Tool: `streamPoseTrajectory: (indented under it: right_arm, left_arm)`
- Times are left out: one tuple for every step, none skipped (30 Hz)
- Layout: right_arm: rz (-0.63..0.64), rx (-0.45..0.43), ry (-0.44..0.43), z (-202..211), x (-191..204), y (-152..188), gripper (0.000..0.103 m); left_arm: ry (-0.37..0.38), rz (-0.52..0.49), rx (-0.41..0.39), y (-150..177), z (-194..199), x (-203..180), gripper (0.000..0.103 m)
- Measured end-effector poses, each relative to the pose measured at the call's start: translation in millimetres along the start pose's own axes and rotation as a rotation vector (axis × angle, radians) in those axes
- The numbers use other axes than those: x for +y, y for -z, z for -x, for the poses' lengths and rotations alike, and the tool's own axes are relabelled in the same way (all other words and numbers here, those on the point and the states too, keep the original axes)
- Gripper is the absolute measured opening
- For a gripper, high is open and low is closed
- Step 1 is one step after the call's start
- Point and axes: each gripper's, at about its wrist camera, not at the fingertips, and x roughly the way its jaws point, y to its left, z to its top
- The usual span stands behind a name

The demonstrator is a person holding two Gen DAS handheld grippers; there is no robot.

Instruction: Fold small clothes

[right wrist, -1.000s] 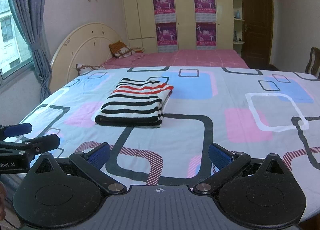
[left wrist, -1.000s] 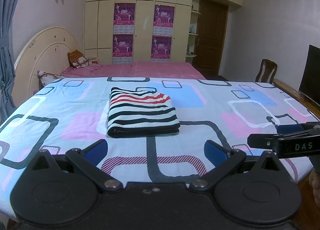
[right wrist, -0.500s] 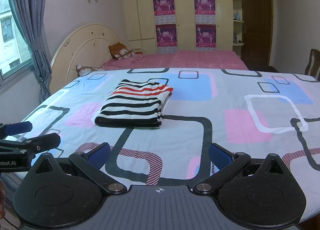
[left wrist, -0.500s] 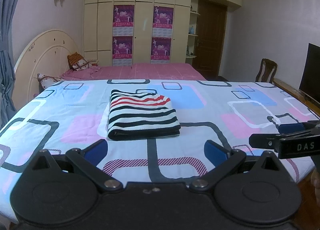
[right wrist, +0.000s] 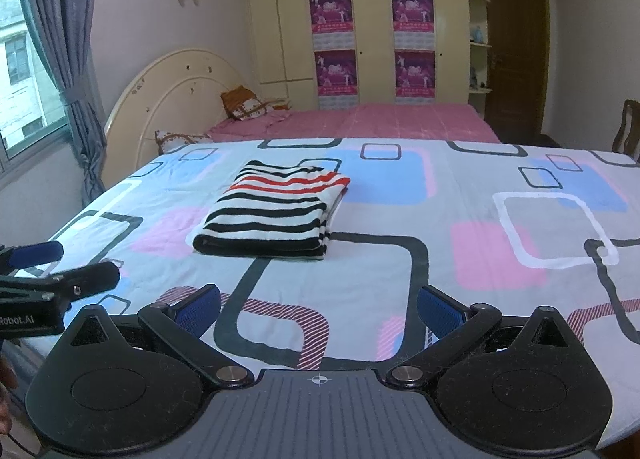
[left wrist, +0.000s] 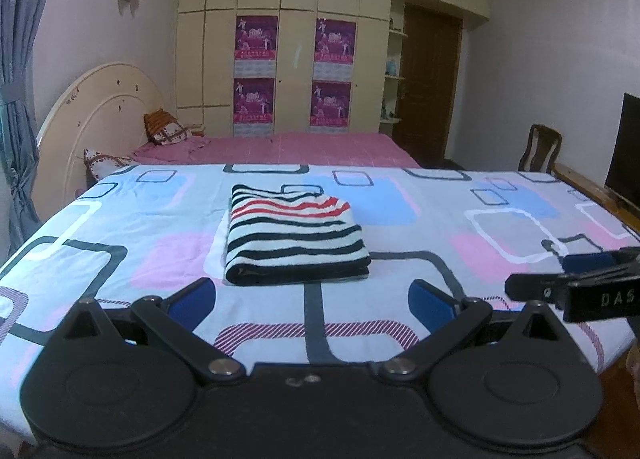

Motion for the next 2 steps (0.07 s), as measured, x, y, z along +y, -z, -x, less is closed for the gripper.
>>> streamPoseTrajectory:
  right_arm:
    - [0.002, 0.001, -0.002, 0.0, 0.4, 0.1, 0.103]
    - [0.004, 0.002, -0.005, 0.0, 0.3, 0.2, 0.103]
  left_arm:
    - [0.008, 0.005, 0.002, -0.4, -0.1, 0.3, 0.103]
    - [0.011, 0.008, 0.005, -0.7, -0.4, 0.2, 0.103]
